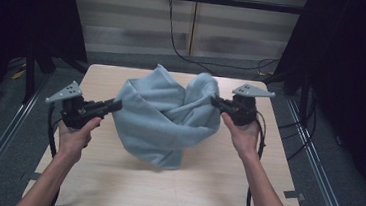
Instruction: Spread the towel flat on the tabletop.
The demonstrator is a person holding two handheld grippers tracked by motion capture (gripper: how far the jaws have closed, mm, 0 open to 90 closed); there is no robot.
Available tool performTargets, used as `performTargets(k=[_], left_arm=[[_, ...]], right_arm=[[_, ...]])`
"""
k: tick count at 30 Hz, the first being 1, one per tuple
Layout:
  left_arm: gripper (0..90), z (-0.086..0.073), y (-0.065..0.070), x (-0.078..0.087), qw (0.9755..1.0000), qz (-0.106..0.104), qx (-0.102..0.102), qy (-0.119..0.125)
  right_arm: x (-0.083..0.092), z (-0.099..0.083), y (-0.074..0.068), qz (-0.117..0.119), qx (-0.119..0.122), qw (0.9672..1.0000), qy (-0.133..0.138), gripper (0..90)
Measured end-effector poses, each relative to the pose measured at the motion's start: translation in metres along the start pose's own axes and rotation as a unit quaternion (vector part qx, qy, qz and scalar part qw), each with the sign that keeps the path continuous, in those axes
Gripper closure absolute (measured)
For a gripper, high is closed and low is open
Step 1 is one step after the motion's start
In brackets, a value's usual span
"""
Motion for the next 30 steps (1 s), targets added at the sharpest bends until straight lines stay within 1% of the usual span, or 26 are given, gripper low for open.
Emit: performTargets(k=[1, 2, 4, 5, 6, 7, 8, 9, 11, 13, 15, 16, 17, 18, 19, 20, 21, 22, 23, 24, 25, 26, 27, 28, 29, 30], left_arm=[[81.9, 0.005, -0.006, 0.003, 0.9999, 0.011, 0.005, 0.009], [81.9, 0.015, -0.018, 0.010, 0.9991, 0.030, 0.016, 0.025], [81.9, 0.023, -0.028, 0.018, 0.9980, 0.042, 0.021, 0.042], [82.0, 0.024, -0.031, 0.021, 0.9976, 0.047, 0.024, 0.046], [81.9, 0.024, -0.031, 0.021, 0.9976, 0.047, 0.024, 0.046], [81.9, 0.021, -0.032, 0.023, 0.9977, 0.047, 0.022, 0.043], [81.8, 0.006, -0.027, 0.025, 0.9989, 0.038, 0.009, 0.025], [81.8, -0.004, -0.024, 0.026, 0.9993, 0.033, 0.004, 0.017], [81.7, -0.029, -0.015, 0.027, 0.9997, 0.023, 0.004, -0.010], [81.5, -0.055, -0.009, 0.030, 0.9994, 0.011, 0.001, -0.033], [81.3, -0.077, -0.004, 0.034, 0.9982, -0.003, 0.006, -0.060], [81.1, -0.077, -0.004, 0.034, 0.9982, -0.003, 0.006, -0.060], [81.1, -0.087, -0.002, 0.036, 0.9976, -0.007, 0.007, -0.069], [80.9, -0.096, 0.001, 0.039, 0.9965, -0.015, 0.007, -0.082], [80.1, -0.105, 0.004, 0.042, 0.9955, -0.021, 0.006, -0.092], [80.1, -0.113, 0.008, 0.044, 0.9943, -0.027, 0.004, -0.103], [78.6, -0.125, 0.014, 0.050, 0.9915, -0.043, 0.000, -0.123], [78.1, -0.130, 0.016, 0.052, 0.9903, -0.051, 0.002, -0.129], [77.7, -0.130, 0.016, 0.052, 0.9903, -0.051, 0.002, -0.129], [77.7, -0.133, 0.019, 0.055, 0.9887, -0.061, -0.003, -0.137], [77.0, -0.135, 0.021, 0.057, 0.9881, -0.061, -0.011, -0.141], [74.2, -0.133, 0.024, 0.060, 0.9881, -0.065, -0.018, -0.138], [72.7, -0.130, 0.024, 0.062, 0.9894, -0.065, -0.015, -0.129], [69.3, -0.126, 0.024, 0.063, 0.9904, -0.068, -0.008, -0.120], [66.9, -0.126, 0.024, 0.063, 0.9904, -0.068, -0.008, -0.120], [65.8, -0.121, 0.023, 0.063, 0.9914, -0.068, -0.010, -0.112]], right_arm=[[0.013, 0.016, 0.009, -0.021, 0.000, 0.9998, 0.008, 87.5], [0.019, 0.023, 0.014, -0.032, 0.001, 0.9994, 0.014, 87.5], [0.034, 0.038, 0.025, -0.056, 0.003, 0.9980, 0.029, 87.6], [0.042, 0.044, 0.030, -0.066, 0.002, 0.9970, 0.041, 87.6], [0.042, 0.044, 0.030, -0.066, 0.002, 0.9970, 0.041, 87.6], [0.049, 0.049, 0.034, -0.071, 0.000, 0.9962, 0.052, 87.6], [0.058, 0.048, 0.038, -0.065, -0.010, 0.9958, 0.064, 87.6], [0.059, 0.042, 0.037, -0.064, -0.009, 0.9962, 0.057, 87.6], [0.056, 0.022, 0.032, -0.069, -0.007, 0.9972, 0.027, 87.6], [0.054, -0.008, 0.025, -0.059, -0.012, 0.9982, 0.002, 87.5], [0.056, -0.041, 0.019, -0.054, -0.029, 0.9980, -0.011, 87.5], [0.057, -0.058, 0.016, -0.050, -0.039, 0.9977, -0.023, 87.4], [0.057, -0.058, 0.016, -0.050, -0.039, 0.9977, -0.023, 87.4], [0.059, -0.075, 0.014, -0.053, -0.045, 0.9970, -0.034, 87.3], [0.062, -0.106, 0.008, -0.051, -0.056, 0.9951, -0.063, 87.0], [0.062, -0.106, 0.008, -0.051, -0.056, 0.9951, -0.063, 87.0], [0.067, -0.130, 0.001, -0.048, -0.070, 0.9936, -0.074, 86.6], [0.070, -0.141, -0.004, -0.044, -0.073, 0.9928, -0.084, 86.0], [0.070, -0.141, -0.004, -0.044, -0.073, 0.9928, -0.084, 86.0], [0.074, -0.149, -0.008, -0.041, -0.079, 0.9924, -0.086, 84.7], [0.077, -0.156, -0.012, -0.035, -0.083, 0.9916, -0.092, 83.6], [0.085, -0.163, -0.020, -0.037, -0.077, 0.9902, -0.110, 79.7], [0.090, -0.163, -0.023, -0.040, -0.078, 0.9902, -0.109, 75.8], [0.096, -0.162, -0.024, -0.043, -0.080, 0.9907, -0.101, 72.4], [0.096, -0.162, -0.024, -0.043, -0.080, 0.9907, -0.101, 72.4], [0.108, -0.156, -0.024, -0.060, -0.080, 0.9917, -0.081, 69.5]])
Point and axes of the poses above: each handheld gripper's, and its own axes: x roughly backward along the jaws, z roughly out of its top, y roughly to its right, the point moved 5 cm from there along -x, roughly forward along the jaws, and after that the axes turned 13 degrees about z, right-handed, at the moved point
